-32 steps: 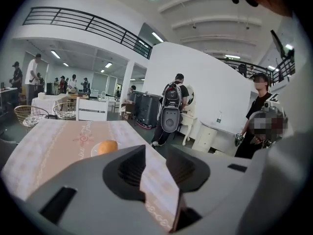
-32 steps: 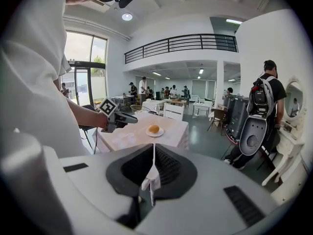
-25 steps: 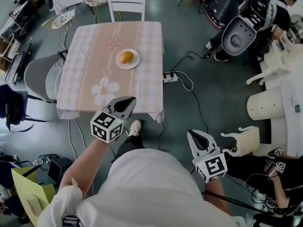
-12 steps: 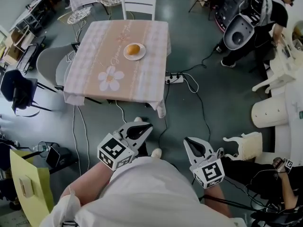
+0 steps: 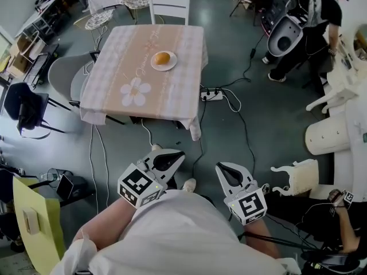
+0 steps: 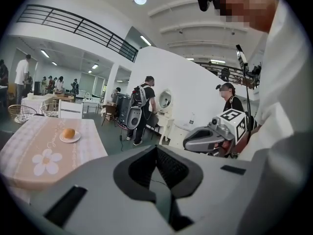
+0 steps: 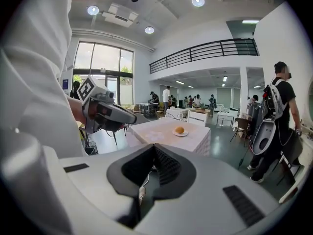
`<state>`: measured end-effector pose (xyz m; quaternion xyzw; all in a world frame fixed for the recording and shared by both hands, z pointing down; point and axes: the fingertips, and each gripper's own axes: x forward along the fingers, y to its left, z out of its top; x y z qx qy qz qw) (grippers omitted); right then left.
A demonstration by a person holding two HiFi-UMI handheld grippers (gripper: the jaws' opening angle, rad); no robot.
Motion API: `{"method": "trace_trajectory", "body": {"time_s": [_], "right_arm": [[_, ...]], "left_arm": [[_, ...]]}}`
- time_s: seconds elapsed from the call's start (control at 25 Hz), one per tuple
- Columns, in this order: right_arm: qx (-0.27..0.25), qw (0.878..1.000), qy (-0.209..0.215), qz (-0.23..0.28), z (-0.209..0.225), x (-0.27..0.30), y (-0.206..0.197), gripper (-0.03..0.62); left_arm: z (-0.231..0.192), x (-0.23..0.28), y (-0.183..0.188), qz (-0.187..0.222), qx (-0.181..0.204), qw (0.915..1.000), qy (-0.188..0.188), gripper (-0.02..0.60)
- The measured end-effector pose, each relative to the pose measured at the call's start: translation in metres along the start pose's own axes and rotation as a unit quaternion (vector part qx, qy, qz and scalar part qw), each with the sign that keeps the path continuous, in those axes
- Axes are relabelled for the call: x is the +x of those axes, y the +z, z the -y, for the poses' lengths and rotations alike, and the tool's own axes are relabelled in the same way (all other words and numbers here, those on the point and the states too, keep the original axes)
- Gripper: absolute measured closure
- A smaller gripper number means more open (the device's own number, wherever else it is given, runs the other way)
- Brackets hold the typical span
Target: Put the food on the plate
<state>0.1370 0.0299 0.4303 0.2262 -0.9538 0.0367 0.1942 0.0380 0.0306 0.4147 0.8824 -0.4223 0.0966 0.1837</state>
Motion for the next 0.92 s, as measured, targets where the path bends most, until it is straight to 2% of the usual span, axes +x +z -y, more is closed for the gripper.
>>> {"method": "trace_trajectory", "body": {"time_s": [0.36,0.92], "right_arm": [[-0.003,1.0,0.011,0.006,-0.009,0.001,0.001,0.582],[0.012,1.0,0.01,0.003,-0.003,0.012,-0.001,0.582]], "left_arm": [[0.004,-0.004,-0.005,0.002,0.002,1.0,0.002,0.572],[0.002,0.006,-0.004,-0.003,0.009,0.9993,-0.035,0.572]]}}
